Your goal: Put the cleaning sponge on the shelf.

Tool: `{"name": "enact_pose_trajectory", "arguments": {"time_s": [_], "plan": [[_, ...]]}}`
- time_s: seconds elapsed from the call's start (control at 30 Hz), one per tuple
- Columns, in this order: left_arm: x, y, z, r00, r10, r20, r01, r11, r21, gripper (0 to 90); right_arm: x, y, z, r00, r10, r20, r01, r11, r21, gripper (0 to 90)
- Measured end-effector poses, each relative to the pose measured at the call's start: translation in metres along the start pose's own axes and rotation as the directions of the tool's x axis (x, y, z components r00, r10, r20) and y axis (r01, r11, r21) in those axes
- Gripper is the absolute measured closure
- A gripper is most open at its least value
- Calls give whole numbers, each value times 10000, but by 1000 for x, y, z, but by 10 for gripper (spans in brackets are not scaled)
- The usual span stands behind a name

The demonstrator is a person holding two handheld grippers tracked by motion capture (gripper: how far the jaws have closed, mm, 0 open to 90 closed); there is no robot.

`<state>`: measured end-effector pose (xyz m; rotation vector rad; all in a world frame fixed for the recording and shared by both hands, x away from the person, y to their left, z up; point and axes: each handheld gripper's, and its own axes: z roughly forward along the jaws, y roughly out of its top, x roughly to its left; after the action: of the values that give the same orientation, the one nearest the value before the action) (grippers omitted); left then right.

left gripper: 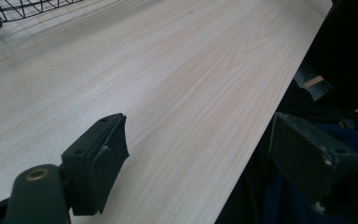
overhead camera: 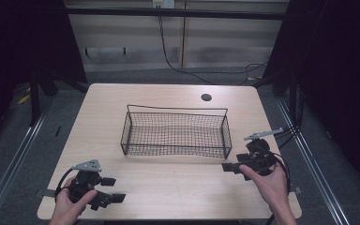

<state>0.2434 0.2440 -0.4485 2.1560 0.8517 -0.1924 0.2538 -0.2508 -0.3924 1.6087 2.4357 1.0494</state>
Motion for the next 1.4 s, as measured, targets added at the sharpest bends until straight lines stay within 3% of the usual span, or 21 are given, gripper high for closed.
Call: {"name": "enact_pose_trajectory", "arguments": {"time_s": [0.07,0.2,0.6,0.9,1.13,1.4], "plan": [[0,0,0,10000,7,-9,-7,10000,1,189,-4,2,-3,9999,30,161,-33,9998,184,209],[0,0,1,10000,24,14,-24,10000,37,188,-11,6,-4,9999,166,15,-167,9957,908,215],[0,0,1,10000,20,-22,-20,10000,31,189,-39,16,-19,9970,751,166,-767,9845,1578,183],[0,0,2,10000,-4,27,4,10000,3,189,-62,22,-20,9902,1241,639,-1357,9627,2340,203],[-1,0,2,10000,-29,25,29,10000,32,189,-78,27,-22,9861,1283,1060,-1530,9495,2740,205],[-1,0,2,10000,11,44,-11,10000,10,189,-91,28,-16,9843,1291,1204,-1616,9331,3211,197]]}}
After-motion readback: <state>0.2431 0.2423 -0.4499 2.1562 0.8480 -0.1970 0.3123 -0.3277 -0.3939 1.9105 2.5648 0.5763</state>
